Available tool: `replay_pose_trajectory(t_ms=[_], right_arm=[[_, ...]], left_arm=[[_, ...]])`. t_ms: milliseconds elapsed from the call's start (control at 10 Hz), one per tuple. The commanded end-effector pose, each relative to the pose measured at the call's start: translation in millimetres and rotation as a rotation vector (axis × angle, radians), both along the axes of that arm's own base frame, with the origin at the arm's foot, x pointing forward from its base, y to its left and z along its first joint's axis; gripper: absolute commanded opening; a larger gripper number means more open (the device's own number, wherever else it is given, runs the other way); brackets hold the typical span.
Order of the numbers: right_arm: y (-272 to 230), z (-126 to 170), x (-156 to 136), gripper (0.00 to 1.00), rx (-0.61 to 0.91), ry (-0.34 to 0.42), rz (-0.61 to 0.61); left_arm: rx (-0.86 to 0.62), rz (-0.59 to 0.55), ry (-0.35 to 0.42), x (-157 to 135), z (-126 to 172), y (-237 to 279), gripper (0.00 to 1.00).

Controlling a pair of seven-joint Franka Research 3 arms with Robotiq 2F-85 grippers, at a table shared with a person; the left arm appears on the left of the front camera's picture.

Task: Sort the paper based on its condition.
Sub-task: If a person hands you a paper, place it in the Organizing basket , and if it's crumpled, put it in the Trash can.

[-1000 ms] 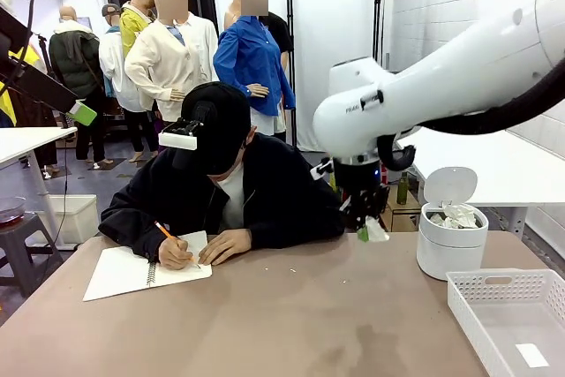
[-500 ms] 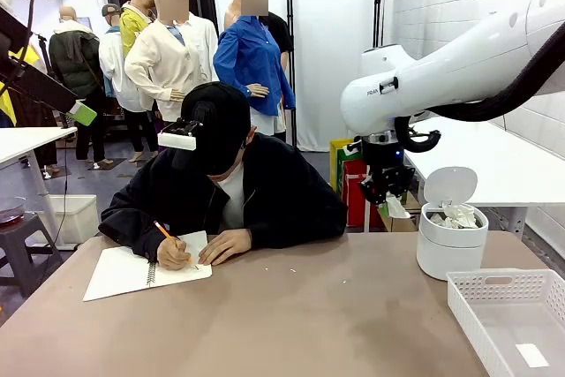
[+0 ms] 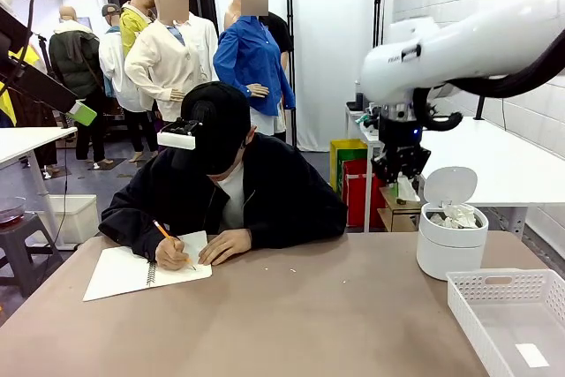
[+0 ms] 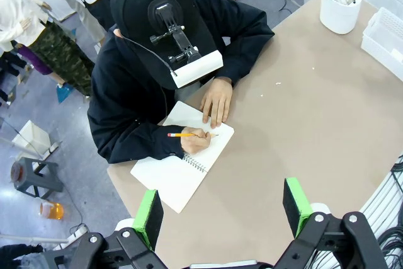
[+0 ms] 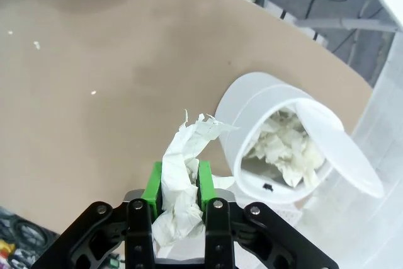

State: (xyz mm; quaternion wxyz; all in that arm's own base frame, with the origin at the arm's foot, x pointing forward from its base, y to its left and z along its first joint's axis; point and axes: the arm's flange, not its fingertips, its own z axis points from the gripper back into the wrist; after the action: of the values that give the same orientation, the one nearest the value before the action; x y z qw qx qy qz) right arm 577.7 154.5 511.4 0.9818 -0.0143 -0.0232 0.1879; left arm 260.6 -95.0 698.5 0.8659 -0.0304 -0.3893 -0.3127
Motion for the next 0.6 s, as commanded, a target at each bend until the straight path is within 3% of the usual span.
replay_pose_trajectory(t_ms=[0,500], right_arm=[[-22.6,15.5,-13.1,0.26,0.004,-0.030,0.010],[-64.3,7.8,-22.7,0.26,0.108,-0.055,0.038]], left_arm=[[0.000,0.002,-0.001,-0.2,0.3,0.6,1.00],[0.000,0.002,-0.001,-0.2,0.3,0.6,1.00]])
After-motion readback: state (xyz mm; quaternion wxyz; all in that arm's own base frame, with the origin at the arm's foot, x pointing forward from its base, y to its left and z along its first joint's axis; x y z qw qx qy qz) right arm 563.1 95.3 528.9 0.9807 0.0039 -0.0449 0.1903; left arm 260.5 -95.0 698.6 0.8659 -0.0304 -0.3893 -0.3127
